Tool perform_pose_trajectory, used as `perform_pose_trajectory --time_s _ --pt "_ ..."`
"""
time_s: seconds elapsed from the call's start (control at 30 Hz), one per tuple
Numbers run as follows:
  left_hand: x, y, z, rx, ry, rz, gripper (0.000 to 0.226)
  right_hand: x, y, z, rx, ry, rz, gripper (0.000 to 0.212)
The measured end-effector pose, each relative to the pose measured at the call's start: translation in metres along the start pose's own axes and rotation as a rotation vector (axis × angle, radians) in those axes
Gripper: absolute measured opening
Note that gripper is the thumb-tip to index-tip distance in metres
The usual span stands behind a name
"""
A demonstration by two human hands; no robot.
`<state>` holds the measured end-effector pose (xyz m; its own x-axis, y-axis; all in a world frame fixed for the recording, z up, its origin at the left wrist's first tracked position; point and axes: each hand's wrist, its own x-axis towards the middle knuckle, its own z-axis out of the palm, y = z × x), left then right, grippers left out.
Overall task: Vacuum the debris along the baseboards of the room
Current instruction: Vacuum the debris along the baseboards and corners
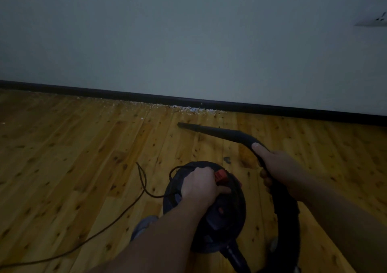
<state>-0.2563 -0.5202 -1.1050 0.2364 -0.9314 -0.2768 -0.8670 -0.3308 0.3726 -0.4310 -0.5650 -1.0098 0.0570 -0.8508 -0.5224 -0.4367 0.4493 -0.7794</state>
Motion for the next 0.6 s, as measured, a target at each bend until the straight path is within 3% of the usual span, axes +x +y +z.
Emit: perform_pose_trajectory --time_s 0.6 --pt "0.035 0.015 -0.001 0.047 0.007 0.066 0.051 0.04 0.022 -0.049 0.136 0.158 0.068 0.047"
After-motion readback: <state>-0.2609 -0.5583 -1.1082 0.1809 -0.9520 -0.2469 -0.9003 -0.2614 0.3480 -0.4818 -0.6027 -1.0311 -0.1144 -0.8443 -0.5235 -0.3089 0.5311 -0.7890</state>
